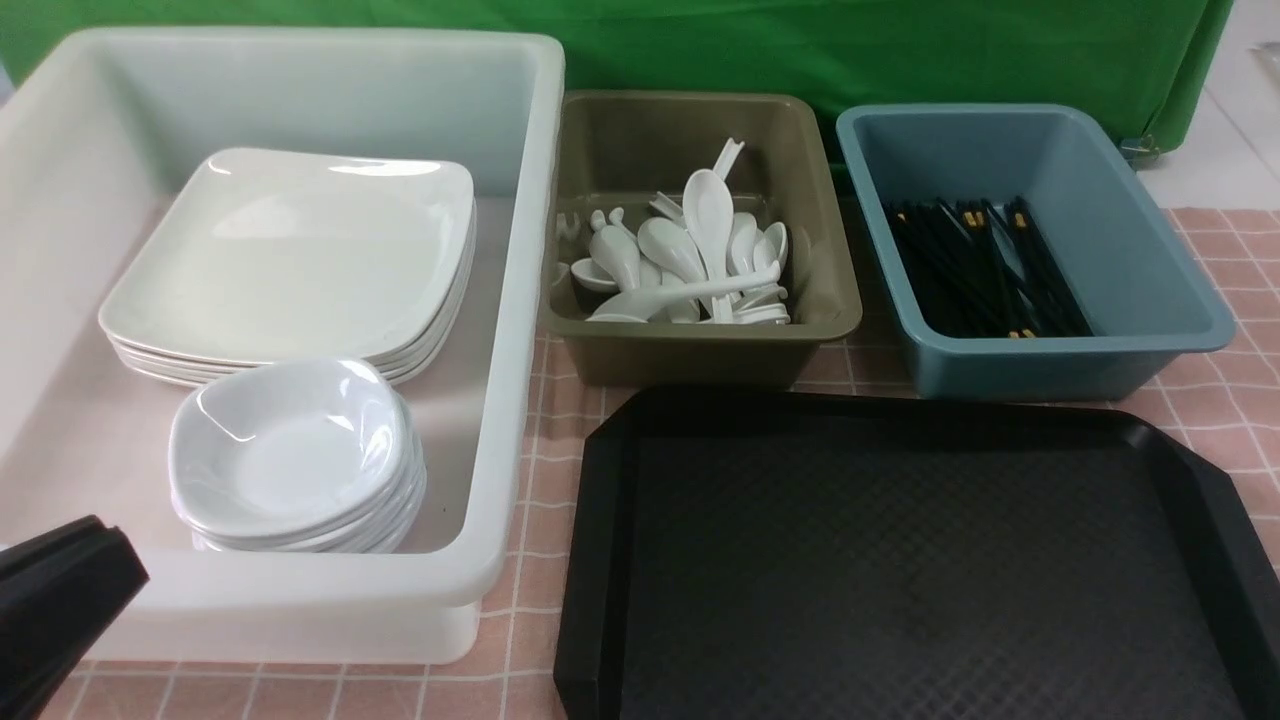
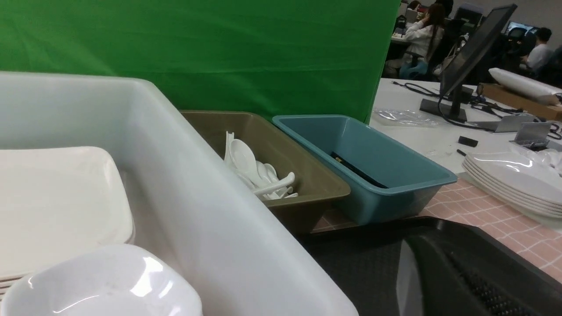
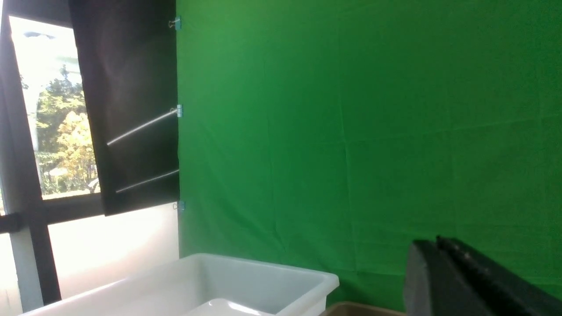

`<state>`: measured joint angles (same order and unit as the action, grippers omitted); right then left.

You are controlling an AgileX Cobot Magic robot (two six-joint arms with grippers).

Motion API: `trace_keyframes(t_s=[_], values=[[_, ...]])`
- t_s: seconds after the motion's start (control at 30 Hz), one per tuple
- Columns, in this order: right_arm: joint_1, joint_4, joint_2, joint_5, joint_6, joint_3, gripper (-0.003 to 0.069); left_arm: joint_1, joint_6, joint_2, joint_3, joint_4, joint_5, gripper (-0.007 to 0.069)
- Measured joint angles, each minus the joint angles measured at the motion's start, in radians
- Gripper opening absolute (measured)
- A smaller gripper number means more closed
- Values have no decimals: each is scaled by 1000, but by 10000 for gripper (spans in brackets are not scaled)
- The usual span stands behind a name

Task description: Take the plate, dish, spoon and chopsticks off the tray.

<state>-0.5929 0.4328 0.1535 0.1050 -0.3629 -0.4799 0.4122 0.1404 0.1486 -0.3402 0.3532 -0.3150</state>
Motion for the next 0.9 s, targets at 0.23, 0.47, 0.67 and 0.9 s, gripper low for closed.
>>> trace_keyframes(t_s=[0.23, 0.47, 0.67, 0.9], values=[[0, 0, 0, 0, -1, 0, 85, 0, -4, 0, 0, -13, 0, -2], [0, 0, 0, 0, -2, 0, 99, 0, 43, 0, 0, -43, 5, -1], [0, 0, 0, 0, -2, 0, 113, -111, 14, -55, 51, -175, 36, -1], [0, 0, 0, 1, -2, 0, 124, -368, 14, -149, 272, -197, 105, -1]])
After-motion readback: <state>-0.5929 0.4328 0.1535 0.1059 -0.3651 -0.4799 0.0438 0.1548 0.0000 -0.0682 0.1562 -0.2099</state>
